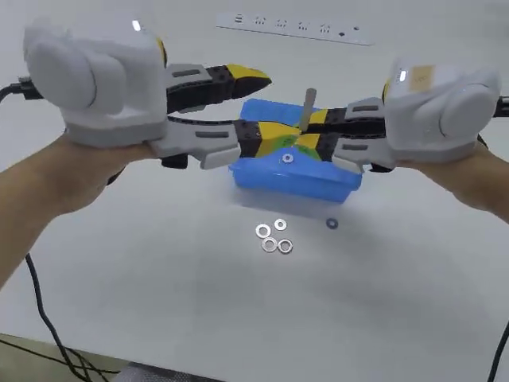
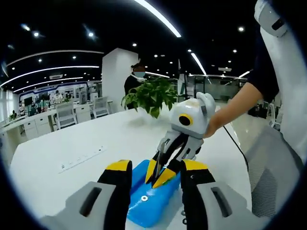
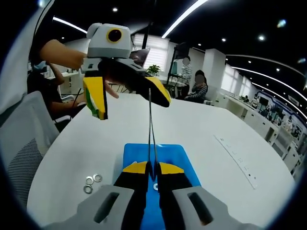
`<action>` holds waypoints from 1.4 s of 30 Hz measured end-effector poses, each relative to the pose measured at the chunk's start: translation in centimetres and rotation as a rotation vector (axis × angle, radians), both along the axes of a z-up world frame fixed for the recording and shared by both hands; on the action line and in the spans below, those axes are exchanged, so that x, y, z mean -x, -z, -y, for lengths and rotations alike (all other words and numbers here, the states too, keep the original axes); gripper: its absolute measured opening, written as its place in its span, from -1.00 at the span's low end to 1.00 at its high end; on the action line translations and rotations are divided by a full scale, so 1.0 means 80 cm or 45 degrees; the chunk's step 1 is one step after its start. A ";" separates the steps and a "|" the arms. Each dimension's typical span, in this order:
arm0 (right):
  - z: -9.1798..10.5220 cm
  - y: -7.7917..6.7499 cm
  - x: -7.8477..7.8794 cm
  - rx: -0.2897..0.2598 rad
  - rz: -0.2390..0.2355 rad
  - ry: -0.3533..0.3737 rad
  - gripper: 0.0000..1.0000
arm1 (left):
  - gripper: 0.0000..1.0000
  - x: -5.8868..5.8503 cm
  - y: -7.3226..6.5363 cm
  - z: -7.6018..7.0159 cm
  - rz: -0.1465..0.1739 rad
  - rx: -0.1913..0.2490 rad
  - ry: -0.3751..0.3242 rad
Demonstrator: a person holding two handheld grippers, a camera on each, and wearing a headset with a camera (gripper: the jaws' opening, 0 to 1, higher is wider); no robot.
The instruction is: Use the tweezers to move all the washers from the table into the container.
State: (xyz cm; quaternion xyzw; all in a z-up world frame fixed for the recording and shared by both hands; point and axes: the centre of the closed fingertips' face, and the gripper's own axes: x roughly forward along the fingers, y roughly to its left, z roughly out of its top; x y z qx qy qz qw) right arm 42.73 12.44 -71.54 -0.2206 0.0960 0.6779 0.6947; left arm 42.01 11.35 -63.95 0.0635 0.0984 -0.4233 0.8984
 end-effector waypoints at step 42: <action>0.000 -0.035 0.059 -0.003 -0.126 -0.057 -0.67 | -0.91 0.049 -0.038 0.034 0.107 -0.007 0.246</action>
